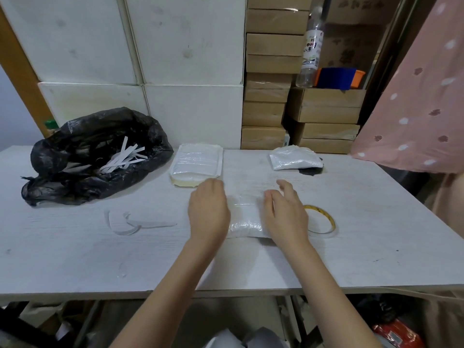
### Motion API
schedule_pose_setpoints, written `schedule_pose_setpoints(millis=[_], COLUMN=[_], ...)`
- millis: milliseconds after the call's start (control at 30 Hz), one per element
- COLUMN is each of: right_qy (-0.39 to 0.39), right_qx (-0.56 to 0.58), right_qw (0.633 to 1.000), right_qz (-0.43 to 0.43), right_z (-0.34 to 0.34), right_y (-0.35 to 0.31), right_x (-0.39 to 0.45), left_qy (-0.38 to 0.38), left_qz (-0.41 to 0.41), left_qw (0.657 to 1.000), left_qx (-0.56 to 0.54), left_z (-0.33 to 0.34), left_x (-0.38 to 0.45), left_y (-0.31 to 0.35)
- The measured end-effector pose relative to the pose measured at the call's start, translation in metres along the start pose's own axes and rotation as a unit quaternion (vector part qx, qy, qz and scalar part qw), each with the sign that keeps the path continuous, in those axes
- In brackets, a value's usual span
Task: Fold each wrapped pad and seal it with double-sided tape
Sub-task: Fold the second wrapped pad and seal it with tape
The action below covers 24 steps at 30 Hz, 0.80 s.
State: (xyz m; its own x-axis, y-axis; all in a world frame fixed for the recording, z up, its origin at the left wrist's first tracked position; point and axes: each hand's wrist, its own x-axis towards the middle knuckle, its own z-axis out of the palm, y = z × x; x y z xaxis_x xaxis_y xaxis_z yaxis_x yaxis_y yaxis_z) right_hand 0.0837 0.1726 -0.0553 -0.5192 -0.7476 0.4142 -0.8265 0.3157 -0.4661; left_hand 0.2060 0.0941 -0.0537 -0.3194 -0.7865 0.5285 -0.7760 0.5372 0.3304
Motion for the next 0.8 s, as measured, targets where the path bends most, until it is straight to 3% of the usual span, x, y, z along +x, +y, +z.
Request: schedule_pose_setpoints(millis=[67, 133, 200, 267, 567, 733, 800], right_qy=[-0.068, -0.152, -0.214, -0.236, -0.257, -0.297, -0.26], right_qx=[0.027, 0.016, 0.013, 0.044, 0.104, 0.171, 0.211], right_qw=[0.992, 0.975, 0.967, 0.966, 0.959, 0.939, 0.941], right_qz=[-0.106, -0.161, -0.135, -0.095, -0.053, 0.012, 0.044], right_z=[-0.002, 0.001, 0.004, 0.005, -0.005, -0.008, -0.011], right_y=[-0.005, -0.007, -0.004, -0.001, 0.002, 0.005, 0.005], right_x=[0.001, 0.0, -0.003, -0.007, -0.012, -0.016, -0.015], left_qy=[-0.036, -0.146, -0.203, -0.202, -0.227, -0.283, -0.243], left_qz=[0.138, 0.178, 0.14, 0.114, 0.048, -0.072, -0.106], left_qw=[0.99, 0.973, 0.968, 0.971, 0.967, 0.914, 0.923], left_qx=[-0.014, -0.01, -0.038, -0.055, -0.101, -0.281, -0.279], left_z=[-0.001, 0.0, 0.007, 0.012, 0.002, -0.009, -0.019], left_x=[-0.001, -0.008, -0.013, -0.016, -0.02, -0.02, -0.018], left_y=[0.003, 0.005, 0.001, -0.003, 0.0, -0.002, -0.008])
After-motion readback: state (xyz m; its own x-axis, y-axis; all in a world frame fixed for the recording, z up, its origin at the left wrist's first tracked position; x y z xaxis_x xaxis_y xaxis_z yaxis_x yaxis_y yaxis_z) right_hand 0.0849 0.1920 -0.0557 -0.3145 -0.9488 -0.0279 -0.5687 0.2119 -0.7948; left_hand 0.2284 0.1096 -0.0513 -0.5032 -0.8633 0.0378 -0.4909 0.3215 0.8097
